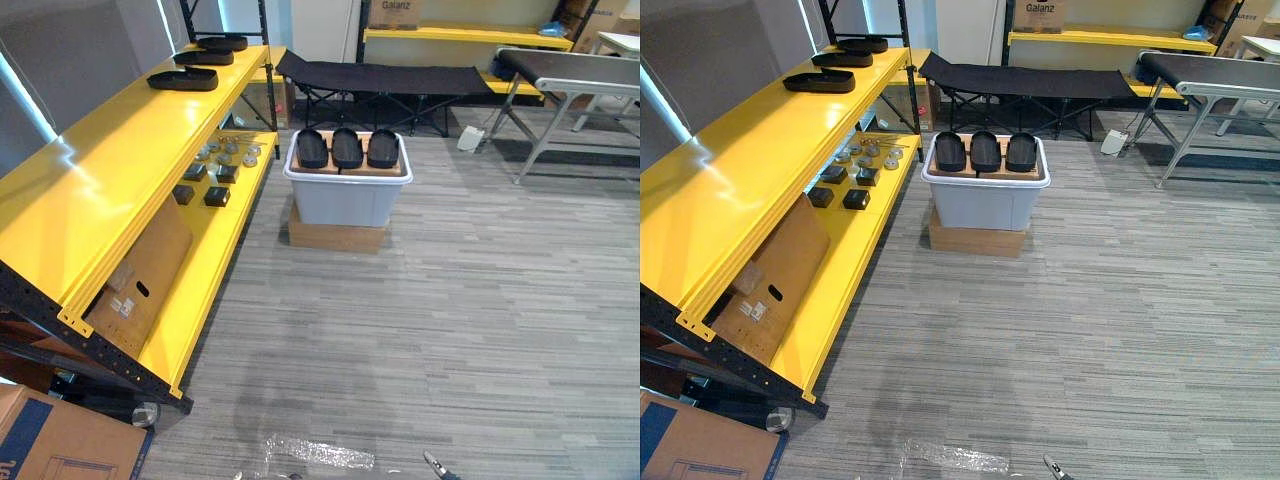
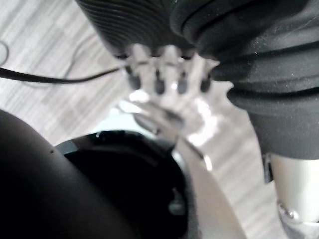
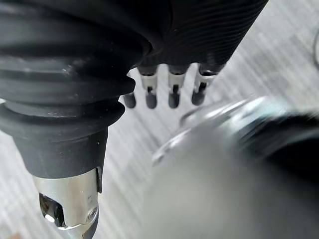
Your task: Walk over and take plastic housings, then place them on the shelf
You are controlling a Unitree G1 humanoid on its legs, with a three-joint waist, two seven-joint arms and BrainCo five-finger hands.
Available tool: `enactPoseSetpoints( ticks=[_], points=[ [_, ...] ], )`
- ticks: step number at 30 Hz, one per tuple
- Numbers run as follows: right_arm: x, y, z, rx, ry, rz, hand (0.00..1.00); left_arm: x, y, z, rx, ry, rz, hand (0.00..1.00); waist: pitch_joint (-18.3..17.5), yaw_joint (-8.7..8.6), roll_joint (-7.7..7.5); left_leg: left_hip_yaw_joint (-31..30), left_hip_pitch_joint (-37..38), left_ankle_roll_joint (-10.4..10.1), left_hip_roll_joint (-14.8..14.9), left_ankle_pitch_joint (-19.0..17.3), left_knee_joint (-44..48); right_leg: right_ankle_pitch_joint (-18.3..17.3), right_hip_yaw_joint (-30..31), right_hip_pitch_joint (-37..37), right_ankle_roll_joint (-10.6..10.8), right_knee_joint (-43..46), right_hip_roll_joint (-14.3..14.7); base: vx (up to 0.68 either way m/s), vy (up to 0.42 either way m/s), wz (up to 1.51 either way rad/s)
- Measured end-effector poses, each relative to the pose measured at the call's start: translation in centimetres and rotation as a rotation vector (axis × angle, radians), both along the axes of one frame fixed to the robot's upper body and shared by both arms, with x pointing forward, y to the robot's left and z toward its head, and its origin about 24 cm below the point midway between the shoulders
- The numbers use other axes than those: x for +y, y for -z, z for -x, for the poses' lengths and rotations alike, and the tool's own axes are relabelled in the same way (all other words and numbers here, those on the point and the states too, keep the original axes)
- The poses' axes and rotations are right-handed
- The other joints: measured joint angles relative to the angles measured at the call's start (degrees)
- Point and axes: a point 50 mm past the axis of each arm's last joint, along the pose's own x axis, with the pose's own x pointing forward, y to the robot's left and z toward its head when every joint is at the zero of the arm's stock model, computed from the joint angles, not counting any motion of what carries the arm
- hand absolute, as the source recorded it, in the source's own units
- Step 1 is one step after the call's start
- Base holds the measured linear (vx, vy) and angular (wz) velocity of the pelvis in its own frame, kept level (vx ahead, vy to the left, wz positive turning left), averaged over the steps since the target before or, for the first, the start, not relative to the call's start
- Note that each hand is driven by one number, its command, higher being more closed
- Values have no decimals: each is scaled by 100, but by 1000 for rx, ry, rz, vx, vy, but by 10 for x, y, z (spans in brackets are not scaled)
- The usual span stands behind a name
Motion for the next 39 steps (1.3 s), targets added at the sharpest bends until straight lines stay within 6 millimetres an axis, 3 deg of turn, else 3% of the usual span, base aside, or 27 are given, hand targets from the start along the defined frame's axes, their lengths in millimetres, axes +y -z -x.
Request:
enactPoseSetpoints(
  ticks=[2, 4, 6, 10, 11, 12, 13, 14, 15, 16, 17, 21, 22, 23, 24, 25, 26, 27, 28, 29, 30, 31, 32, 33, 35, 38, 39],
  points=[
    [0, 0, 3, -10, 87, -23, 0, -1, -1, -10, -17, 38, -7, 0, 129, -139, 164, -124, -19, -98, 296, -176, 231, -187, 17, -446, -290, 55, 223, 131, -9, 22],
    [4, 1, 5, -15, 106, -45, 0, 4, -2, -17, -31, 43, -19, 0, 195, -138, 75, -124, -25, -187, 429, -286, 312, -116, 21, -629, -269, -352, 322, 112, -52, 1],
    [9, 2, 7, -9, 117, -66, 0, 9, -4, -25, -40, 39, -40, 0, 247, -153, -11, -115, 2, -400, 632, -561, 524, 182, 81, -1014, -262, -835, 412, 355, -187, -7],
    [9, 3, 17, 50, 118, -86, 0, 10, -5, -37, -54, 85, -65, 0, 273, -376, 73, -270, 174, -760, 1068, -1244, 1074, 485, 315, -1243, -462, -585, 592, 422, -252, 19],
    [5, 3, 23, 73, 123, -91, 0, 7, -4, -37, -48, 84, -76, 0, 188, -466, 206, -335, 224, -753, 1280, -1448, 1193, 548, 229, -1284, -567, -193, 693, 618, -362, 55],
    [3, 3, 25, 79, 105, -88, 0, 5, -4, -38, -56, 68, -88, 0, 142, -491, 325, -406, -102, -767, 1479, -1429, 2104, 321, 97, -1251, -789, -76, 809, 549, -304, 42],
    [-1, 2, 24, 78, 86, -79, 0, 4, -5, -45, -88, 52, -92, 0, 146, -489, 403, -405, -462, -713, 1621, -1298, 2768, 287, 29, -1208, -847, -78, 840, 565, -279, 34],
    [-10, 1, 23, 71, 65, -54, 0, 2, -7, -56, -132, 11, -80, 0, 240, -428, 611, -403, -1114, -690, 1968, -1042, 4183, 238, -82, -921, -954, -236, 963, 580, -269, 27],
    [-17, 0, 19, 73, 51, -29, 0, -1, -8, -61, -151, -1, -70, 0, 321, -416, 712, -411, -1459, -649, 2135, -1107, 5110, 225, -186, -384, -983, -549, 1095, 607, -223, 26],
    [-17, 0, 19, 74, 49, -26, 0, -1, -8, -62, -151, -2, -70, 0, 335, -415, 721, -412, -1497, -642, 2130, -1112, 5190, 221, -198, -263, -989, -626, 1103, 601, -162, 32],
    [-21, -1, 18, 58, 68, -10, 0, -2, -9, -64, -164, -5, -64, 0, 385, -404, 658, -351, -1602, -620, 1900, -1197, 5219, 215, -194, 560, -999, -1123, 1078, 552, -117, 27],
    [-33, -9, -21, -98, 94, 60, 0, -16, -7, -63, -202, -60, 11, 0, 412, -178, 593, 122, -2405, -723, 1176, -1036, 3295, 190, -146, 1252, -960, -1717, 900, 462, -8, -19],
    [-38, -13, -32, -147, 109, 82, 0, -13, -9, -66, -230, -87, 17, 0, 488, -58, 526, 2, -2650, -778, 941, -637, 2421, 44, -128, 1416, -829, -1842, 798, 412, 100, -35],
    [-42, -15, -36, -170, 117, 99, 0, -12, -8, -62, -227, -88, 13, 0, 582, -19, 596, -308, -2704, -898, 863, -216, 1530, -122, -82, 1679, -685, -1943, 845, 411, 152, -33],
    [-44, -16, -36, -178, 116, 110, 0, -12, -6, -54, -210, -87, 10, 0, 603, -12, 639, -433, -2713, -958, 891, -112, 1240, -271, -26, 1813, -672, -1992, 895, 413, 235, -41],
    [-41, -15, -37, -179, 102, 103, 0, -10, -3, -34, -164, -88, -1, 0, 615, 77, 552, -423, -2698, -848, 911, 481, 1552, -568, 145, 2045, -669, -1935, 848, 437, 271, -47],
    [-34, -14, -39, -184, 90, 87, 0, -5, -1, -19, -132, -118, -11, 0, 572, 142, 414, -399, -2738, -763, 786, 500, 1875, -808, 275, 2093, -812, -1824, 723, 567, 328, -60],
    [-26, -12, -41, -183, 70, 69, 0, 5, -1, 0, -86, -133, -47, 0, 478, 206, 28, -362, -2903, -363, 559, 244, 2406, -1168, 474, 2018, -1070, -1527, 456, 524, 233, -38],
    [-24, -11, -38, -174, 71, 64, 0, 8, -1, 4, -70, -128, -59, 0, 453, 213, -71, -343, -2943, -175, 498, 125, 2550, -1140, 516, 1949, -1053, -1225, 363, 651, 258, -11],
    [-21, -11, -40, -178, 71, 58, 0, 9, -1, 4, -61, -104, -69, 0, 488, 225, -143, -335, -2928, -9, 413, 4, 2651, -978, 621, 1646, -764, -485, 235, 470, 172, 24],
    [-17, -10, -40, -178, 71, 49, 0, 11, -1, 4, -60, -83, -77, 0, 488, 214, -166, -387, -2850, 46, 342, -118, 2640, -669, 679, 1259, -254, 402, 151, 556, 231, 32],
    [-12, -10, -42, -179, 70, 36, 0, 12, -1, 2, -64, -68, -83, 0, 520, 244, -189, -413, -2675, 92, 285, -215, 2572, -452, 838, 837, 104, 1300, 110, 521, 213, 21],
    [-7, -8, -43, -176, 66, 18, 0, 14, -2, -5, -80, -25, -100, 0, 568, 258, -181, -406, -2205, 96, 206, -351, 2382, -685, 897, 380, 124, 2152, 88, 504, 182, 3],
    [-7, -8, -44, -181, 62, 15, 0, 14, -2, -6, -84, -7, -104, 0, 572, 256, -175, -382, -1996, 114, 198, -401, 2309, -783, 801, 272, 55, 2201, 86, 478, 134, -5],
    [-4, -9, -47, -190, 31, 12, 0, 15, -6, -26, -161, 17, -117, 0, 598, 205, -34, -370, -1393, 130, 209, -487, 2042, -981, 378, -135, -201, 1521, 92, 468, 90, 0],
    [-6, -9, -49, -190, 30, 18, 0, 10, -16, -71, -331, 12, -100, 0, 582, 179, 90, -429, -1193, 21, 350, -640, 1920, -837, 409, -733, -64, 305, 91, 352, -7, 13],
    [-11, -10, -49, -184, 34, 30, 0, 5, -20, -86, -391, 1, -82, 0, 616, 188, 227, -439, -1119, -93, 516, -781, 1985, -515, 630, -935, -18, -375, 126, 330, -73, -9]
  ],
)
